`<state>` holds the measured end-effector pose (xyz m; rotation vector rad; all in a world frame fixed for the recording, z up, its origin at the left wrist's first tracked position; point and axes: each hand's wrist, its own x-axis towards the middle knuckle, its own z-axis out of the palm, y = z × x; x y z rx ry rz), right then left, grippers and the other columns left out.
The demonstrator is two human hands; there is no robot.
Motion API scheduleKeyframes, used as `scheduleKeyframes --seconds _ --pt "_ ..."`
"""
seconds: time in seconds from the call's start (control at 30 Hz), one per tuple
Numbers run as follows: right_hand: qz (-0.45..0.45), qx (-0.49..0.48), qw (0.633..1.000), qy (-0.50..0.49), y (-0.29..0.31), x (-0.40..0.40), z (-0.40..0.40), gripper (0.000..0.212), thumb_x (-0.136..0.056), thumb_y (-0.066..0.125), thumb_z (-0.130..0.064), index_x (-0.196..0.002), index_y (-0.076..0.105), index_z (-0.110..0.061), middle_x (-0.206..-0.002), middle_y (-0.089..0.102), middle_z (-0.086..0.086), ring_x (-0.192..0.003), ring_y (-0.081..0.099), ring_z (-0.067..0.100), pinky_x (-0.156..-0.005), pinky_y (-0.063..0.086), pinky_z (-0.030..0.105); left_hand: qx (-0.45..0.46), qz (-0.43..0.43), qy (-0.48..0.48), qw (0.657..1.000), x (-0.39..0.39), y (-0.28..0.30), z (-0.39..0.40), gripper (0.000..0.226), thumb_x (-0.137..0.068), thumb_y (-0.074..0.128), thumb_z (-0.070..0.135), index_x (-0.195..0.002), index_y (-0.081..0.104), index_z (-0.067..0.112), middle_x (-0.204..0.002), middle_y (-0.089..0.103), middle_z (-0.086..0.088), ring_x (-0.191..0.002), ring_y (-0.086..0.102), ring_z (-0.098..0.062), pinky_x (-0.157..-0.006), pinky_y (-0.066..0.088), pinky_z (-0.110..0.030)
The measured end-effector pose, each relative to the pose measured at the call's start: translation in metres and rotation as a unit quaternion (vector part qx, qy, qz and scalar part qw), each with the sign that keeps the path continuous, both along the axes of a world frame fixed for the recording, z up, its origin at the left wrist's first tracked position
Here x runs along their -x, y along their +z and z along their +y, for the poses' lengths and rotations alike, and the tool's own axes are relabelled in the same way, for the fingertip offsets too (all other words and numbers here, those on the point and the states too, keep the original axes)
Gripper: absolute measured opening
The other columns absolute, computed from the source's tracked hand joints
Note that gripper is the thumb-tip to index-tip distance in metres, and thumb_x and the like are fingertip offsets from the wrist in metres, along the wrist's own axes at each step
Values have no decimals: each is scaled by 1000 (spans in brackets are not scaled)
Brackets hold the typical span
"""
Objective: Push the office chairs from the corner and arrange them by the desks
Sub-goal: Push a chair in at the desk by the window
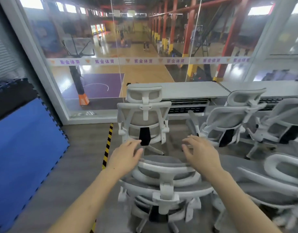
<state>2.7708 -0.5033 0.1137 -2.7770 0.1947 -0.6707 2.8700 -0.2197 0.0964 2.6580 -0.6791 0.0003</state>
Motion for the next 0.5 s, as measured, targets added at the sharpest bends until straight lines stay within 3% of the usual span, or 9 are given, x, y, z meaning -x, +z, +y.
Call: scheduleKeyframes --seconds 0.1,0.23,0.3,0.37,0.43,0.5 --pt "31 -25 999 -34 -13 58 15 24 -99 62 -34 -119 75 -29 -132 67 -10 -121 62 17 -85 57 39 6 23 1 1000 41 -20 16 52 -108 34 52 -157 35 35 -159 35 10 -139 44 -12 -105 48 -40" --pt "13 -19 998 -56 -43 113 25 15 -94 71 -23 -108 77 -25 -116 72 -9 -101 71 20 -68 59 36 -4 39 -3 999 70 -54 35 63 -107 32 54 -164 11 37 -169 15 3 -133 52 -18 -98 53 -43" --pt "61 -33 995 -72 -57 124 27 24 -97 66 -26 -119 76 -24 -126 70 -5 -113 68 24 -81 58 39 -31 64 19 997 77 -72 38 70 -107 30 55 -166 0 32 -173 5 -2 -145 41 -24 -109 47 -47" --pt "170 -31 982 -70 -71 126 28 39 -103 53 -36 -140 61 -30 -149 55 -5 -135 53 21 -98 50 40 -100 98 19 990 80 -90 39 69 -108 25 56 -166 -2 31 -174 -2 -4 -159 10 -30 -123 27 -56" --pt "268 -7 962 -47 -88 120 26 51 -105 46 -44 -155 41 -36 -165 35 0 -151 31 24 -112 40 44 -158 145 -7 977 78 -101 39 64 -108 20 57 -165 -2 38 -173 -13 -2 -159 -12 -31 -124 8 -64" --pt "343 3 939 -24 -105 113 21 63 -105 41 -49 -163 21 -38 -173 13 5 -159 10 27 -122 25 51 -197 186 -27 962 75 -106 36 60 -109 17 56 -163 -4 45 -171 -21 0 -156 -22 -33 -122 -1 -69"
